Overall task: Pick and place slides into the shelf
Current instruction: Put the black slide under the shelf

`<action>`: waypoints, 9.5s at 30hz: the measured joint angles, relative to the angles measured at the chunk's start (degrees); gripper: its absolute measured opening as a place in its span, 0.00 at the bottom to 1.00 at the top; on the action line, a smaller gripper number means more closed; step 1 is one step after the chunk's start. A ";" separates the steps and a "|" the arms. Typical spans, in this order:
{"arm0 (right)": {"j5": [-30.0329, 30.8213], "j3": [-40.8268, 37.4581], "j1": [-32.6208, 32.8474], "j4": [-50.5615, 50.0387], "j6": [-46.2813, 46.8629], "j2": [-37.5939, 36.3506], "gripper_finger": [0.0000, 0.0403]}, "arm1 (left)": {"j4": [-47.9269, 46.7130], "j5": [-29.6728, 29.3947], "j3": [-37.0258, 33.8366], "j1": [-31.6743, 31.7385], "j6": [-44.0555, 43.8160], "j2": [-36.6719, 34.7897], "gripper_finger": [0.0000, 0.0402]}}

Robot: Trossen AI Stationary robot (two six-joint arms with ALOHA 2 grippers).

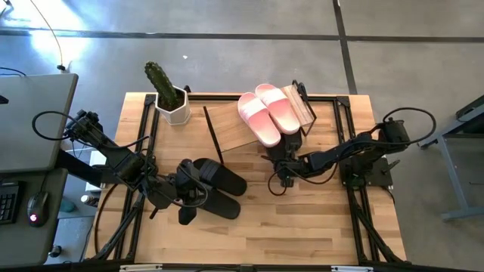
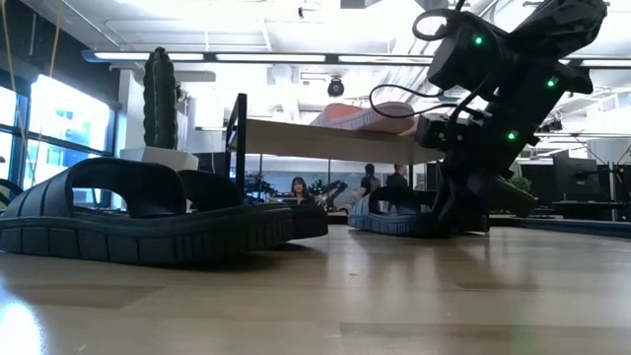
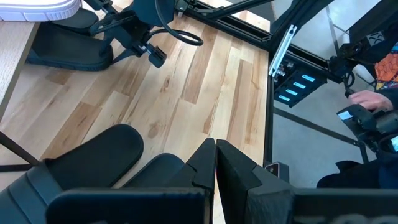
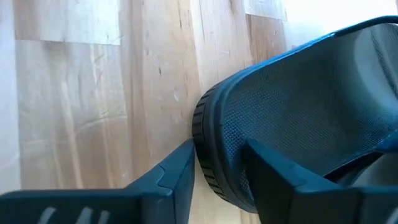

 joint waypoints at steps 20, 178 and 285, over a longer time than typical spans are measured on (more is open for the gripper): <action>0.92 0.00 0.07 -6.53 2.95 -5.15 0.43 | -0.04 0.00 0.00 0.00 0.00 0.00 0.01; -16.86 -0.52 7.58 -14.35 18.14 -61.72 0.00 | -19.97 -20.70 42.85 -10.54 -12.82 28.14 0.00; -12.00 -0.50 7.56 -24.22 12.77 -61.79 0.00 | -36.16 -9.28 57.00 -1.84 -32.35 43.70 0.00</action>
